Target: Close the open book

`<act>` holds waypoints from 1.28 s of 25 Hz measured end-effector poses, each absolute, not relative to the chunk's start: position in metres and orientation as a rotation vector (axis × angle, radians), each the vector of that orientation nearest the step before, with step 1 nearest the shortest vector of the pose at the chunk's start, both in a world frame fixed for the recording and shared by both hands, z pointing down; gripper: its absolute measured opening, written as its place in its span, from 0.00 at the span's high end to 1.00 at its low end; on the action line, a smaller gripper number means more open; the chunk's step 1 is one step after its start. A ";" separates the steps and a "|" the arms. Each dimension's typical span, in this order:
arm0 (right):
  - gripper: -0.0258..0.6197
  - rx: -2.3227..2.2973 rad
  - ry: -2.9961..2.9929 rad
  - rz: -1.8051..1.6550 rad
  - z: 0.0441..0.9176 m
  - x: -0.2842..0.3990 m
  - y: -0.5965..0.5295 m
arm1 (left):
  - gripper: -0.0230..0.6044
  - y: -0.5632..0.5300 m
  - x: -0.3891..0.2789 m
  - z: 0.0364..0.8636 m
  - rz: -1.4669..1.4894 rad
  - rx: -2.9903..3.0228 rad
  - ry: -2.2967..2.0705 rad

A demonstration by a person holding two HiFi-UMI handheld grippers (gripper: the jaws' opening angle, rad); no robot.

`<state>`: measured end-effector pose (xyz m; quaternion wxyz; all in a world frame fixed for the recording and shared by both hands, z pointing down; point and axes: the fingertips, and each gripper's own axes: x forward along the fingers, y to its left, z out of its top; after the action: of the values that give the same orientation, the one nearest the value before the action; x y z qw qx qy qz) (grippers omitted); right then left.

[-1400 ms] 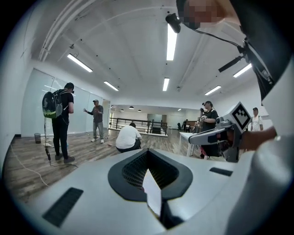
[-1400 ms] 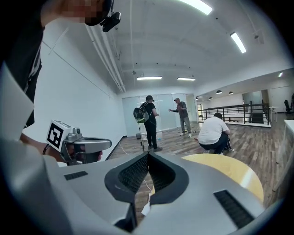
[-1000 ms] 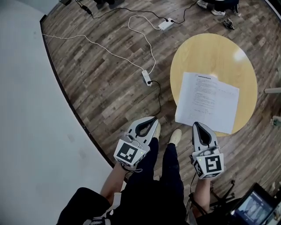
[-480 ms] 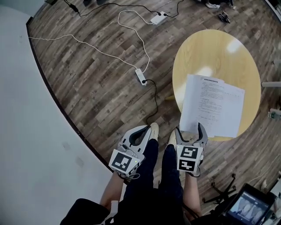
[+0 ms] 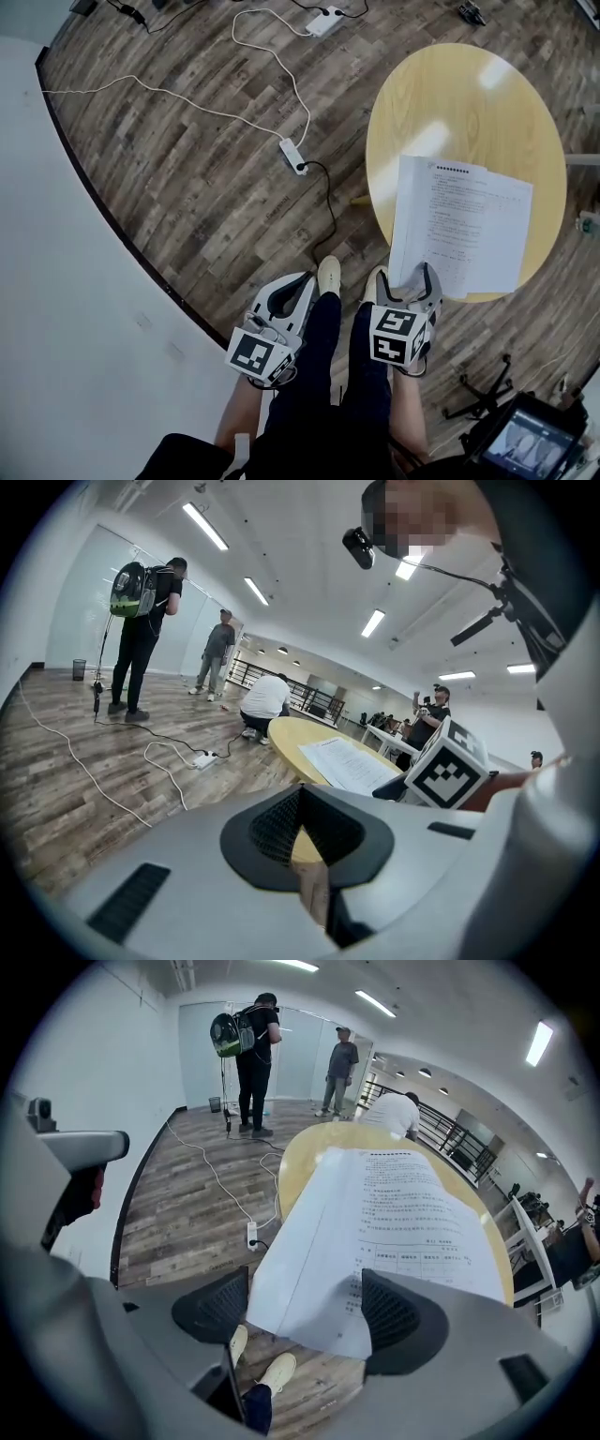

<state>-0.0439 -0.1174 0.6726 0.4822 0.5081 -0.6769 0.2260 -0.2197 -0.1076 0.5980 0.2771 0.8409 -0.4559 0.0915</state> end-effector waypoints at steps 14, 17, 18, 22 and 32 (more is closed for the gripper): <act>0.93 1.307 -1.660 0.639 0.661 -0.044 -0.109 | 0.97 -0.107 -0.216 0.584 0.233 2.282 -1.229; 0.93 1.314 -1.666 0.650 0.660 -0.044 -0.106 | 0.97 -0.104 -0.215 0.583 0.238 2.290 -1.229; 0.93 1.315 -1.672 0.652 0.659 -0.044 -0.106 | 0.97 -0.105 -0.215 0.581 0.239 2.294 -1.231; 0.94 1.309 -1.717 0.626 0.643 -0.047 -0.111 | 0.97 -0.115 -0.209 0.561 0.228 2.335 -1.237; 0.94 1.365 -1.771 0.548 0.581 -0.008 -0.100 | 0.97 -0.115 -0.170 0.494 0.196 2.466 -1.213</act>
<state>-0.0085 -0.1000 0.5815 0.4074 0.5415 -0.7025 0.2173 -0.1697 -0.1147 0.4940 0.1919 0.8785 -0.4319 0.0698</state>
